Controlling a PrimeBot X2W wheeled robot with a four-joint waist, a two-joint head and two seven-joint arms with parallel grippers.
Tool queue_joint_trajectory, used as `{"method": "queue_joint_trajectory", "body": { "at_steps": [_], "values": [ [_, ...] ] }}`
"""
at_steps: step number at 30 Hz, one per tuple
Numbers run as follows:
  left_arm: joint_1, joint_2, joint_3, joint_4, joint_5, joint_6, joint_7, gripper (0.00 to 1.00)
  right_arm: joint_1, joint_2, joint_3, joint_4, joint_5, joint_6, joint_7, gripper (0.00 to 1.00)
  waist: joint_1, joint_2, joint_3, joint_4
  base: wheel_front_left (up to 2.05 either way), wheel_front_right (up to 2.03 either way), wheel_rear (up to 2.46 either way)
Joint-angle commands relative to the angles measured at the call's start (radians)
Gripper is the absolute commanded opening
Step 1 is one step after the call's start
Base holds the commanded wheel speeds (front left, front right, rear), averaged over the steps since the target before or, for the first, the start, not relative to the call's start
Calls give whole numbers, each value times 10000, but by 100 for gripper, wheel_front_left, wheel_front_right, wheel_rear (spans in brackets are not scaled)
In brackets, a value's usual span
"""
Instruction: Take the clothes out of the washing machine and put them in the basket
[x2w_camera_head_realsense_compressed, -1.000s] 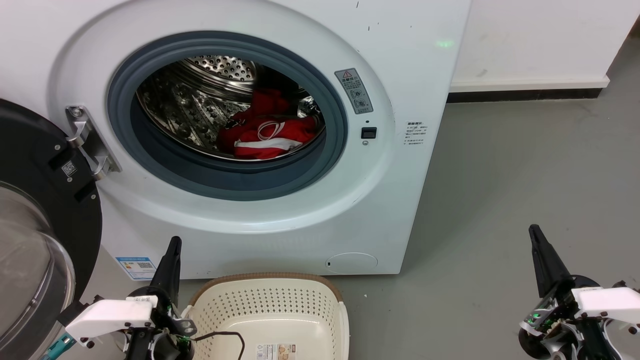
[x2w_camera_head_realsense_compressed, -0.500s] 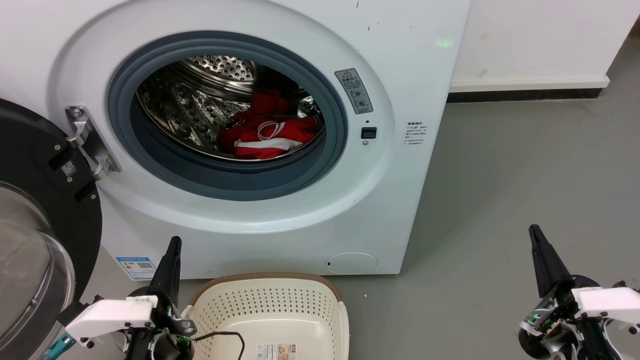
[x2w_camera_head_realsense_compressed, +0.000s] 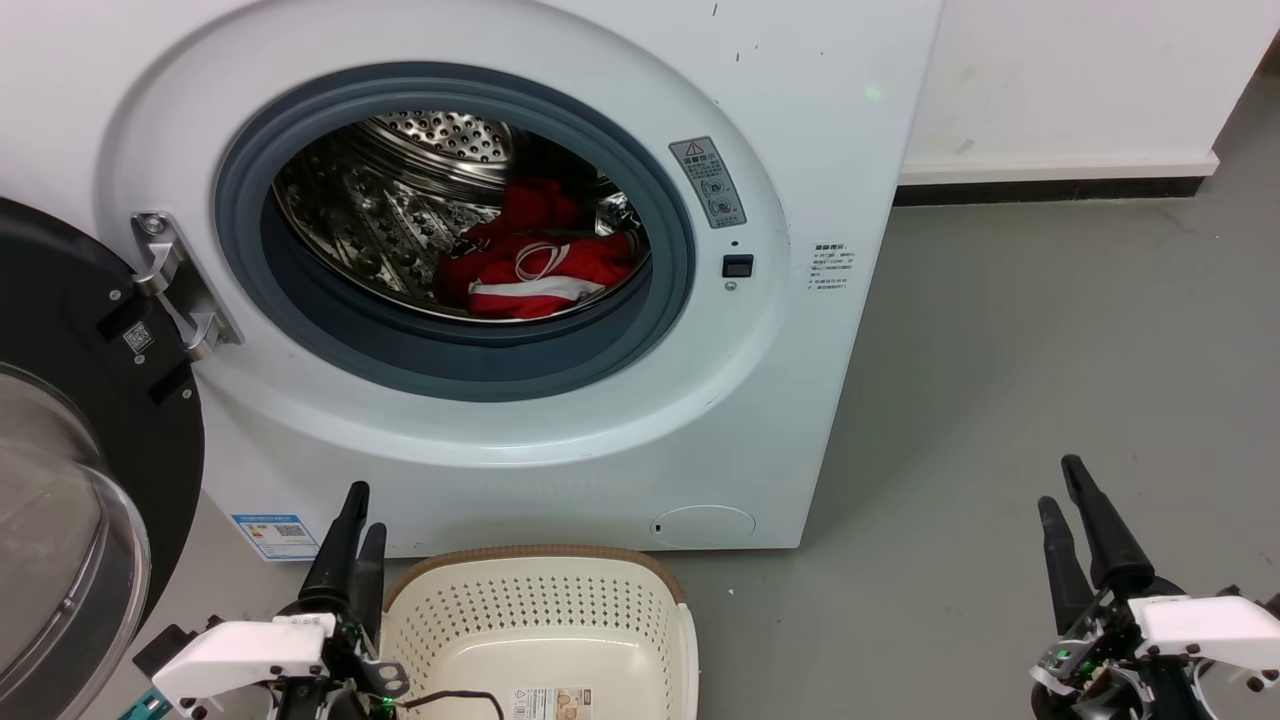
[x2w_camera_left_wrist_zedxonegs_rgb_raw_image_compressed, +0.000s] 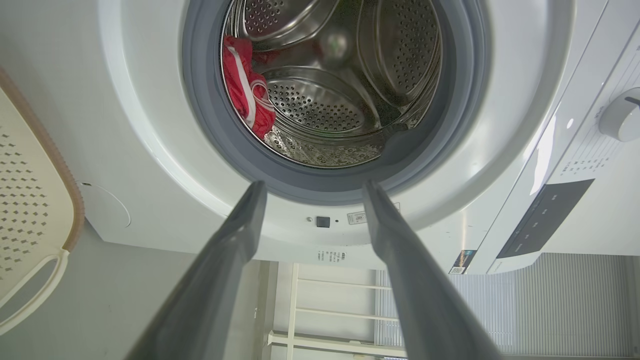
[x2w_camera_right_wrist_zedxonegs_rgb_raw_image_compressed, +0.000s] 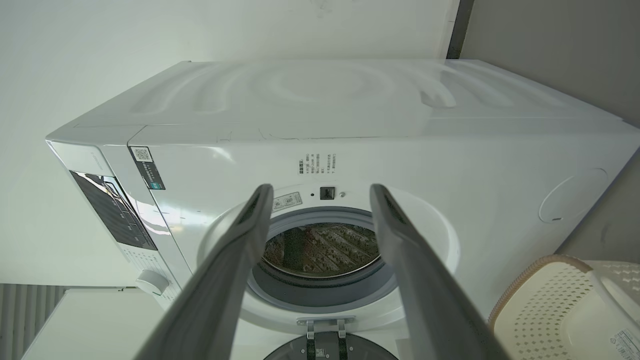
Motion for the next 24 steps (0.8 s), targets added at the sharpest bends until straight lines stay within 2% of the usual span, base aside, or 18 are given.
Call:
{"method": "queue_joint_trajectory", "body": {
  "at_steps": [1,10,24],
  "values": [
    [-278,18,-138,-232,59,-10,-139,100,-76,-6,119,-295,-113,0,-138,100,0,0,-1,3,0,0,0],
    [-296,18,-285,-580,836,-13,-565,100,94,-5,271,-579,-757,0,-573,100,0,0,-9,23,0,0,0],
    [-287,18,-557,-1385,3887,-18,-1147,100,297,-2,326,-1097,-3490,0,-1156,100,0,0,-12,28,0,0,0]
  ]
}}
